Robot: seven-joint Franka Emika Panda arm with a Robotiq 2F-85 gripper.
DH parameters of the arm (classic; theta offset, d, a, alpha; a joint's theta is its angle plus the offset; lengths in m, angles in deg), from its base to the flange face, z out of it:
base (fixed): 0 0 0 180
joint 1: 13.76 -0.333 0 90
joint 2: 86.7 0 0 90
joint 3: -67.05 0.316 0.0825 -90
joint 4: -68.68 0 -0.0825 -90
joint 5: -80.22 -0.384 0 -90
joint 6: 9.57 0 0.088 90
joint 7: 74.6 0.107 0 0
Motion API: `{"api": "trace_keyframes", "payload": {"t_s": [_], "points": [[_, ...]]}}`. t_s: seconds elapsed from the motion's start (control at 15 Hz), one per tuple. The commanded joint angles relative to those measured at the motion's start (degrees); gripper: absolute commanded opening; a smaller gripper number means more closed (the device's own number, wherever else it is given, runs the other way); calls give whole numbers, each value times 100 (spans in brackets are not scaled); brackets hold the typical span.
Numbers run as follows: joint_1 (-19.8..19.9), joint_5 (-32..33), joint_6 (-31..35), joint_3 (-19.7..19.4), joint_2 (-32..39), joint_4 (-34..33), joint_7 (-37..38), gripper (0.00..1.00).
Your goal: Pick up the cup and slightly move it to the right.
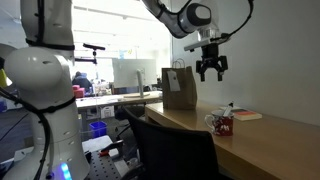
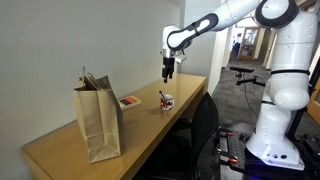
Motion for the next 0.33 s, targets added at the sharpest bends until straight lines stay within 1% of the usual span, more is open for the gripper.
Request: {"api": "trace_keyframes", "payload": {"t_s": [0.0, 0.27], "points": [[-119, 263, -126, -74, -159, 76, 253, 100], [-114, 296, 34, -77, -192, 155, 206, 100]]}}
